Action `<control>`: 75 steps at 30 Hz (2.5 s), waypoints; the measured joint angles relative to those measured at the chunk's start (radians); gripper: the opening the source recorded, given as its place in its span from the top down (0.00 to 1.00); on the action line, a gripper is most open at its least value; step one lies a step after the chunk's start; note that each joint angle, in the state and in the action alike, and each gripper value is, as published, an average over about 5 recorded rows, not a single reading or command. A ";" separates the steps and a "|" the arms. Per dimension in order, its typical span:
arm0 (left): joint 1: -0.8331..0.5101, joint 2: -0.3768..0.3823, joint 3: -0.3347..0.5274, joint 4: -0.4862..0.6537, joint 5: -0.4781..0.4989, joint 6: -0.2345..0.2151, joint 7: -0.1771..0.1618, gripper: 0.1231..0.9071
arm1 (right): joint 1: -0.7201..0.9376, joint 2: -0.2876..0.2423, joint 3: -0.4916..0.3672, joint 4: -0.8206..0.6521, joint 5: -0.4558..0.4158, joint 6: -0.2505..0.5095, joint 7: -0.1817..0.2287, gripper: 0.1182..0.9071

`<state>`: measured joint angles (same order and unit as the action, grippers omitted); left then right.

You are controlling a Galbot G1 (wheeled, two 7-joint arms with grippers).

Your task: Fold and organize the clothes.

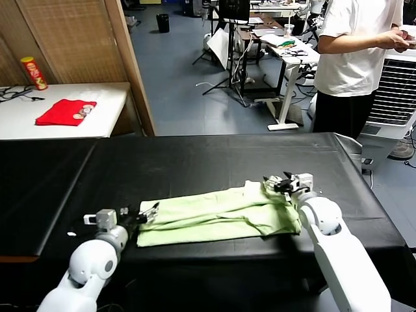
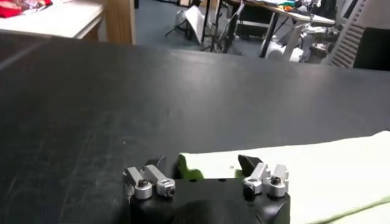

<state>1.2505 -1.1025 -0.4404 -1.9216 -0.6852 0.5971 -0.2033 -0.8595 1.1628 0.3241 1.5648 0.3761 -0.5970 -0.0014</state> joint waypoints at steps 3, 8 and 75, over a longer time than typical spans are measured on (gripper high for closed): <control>-0.002 -0.007 0.001 0.010 0.003 -0.004 0.002 0.50 | -0.006 0.010 0.007 -0.005 -0.012 0.007 0.007 0.63; -0.016 -0.024 0.006 0.032 0.049 -0.043 0.009 0.86 | -0.028 0.034 0.023 -0.004 -0.049 0.058 0.055 0.87; 0.217 0.207 -0.282 -0.045 0.300 -0.143 0.013 0.94 | -0.362 0.053 0.204 0.413 -0.062 0.129 0.022 0.14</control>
<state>1.4678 -0.8952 -0.7226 -1.9661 -0.3850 0.4536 -0.1901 -1.2218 1.2156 0.5276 1.9777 0.3146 -0.4678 0.0209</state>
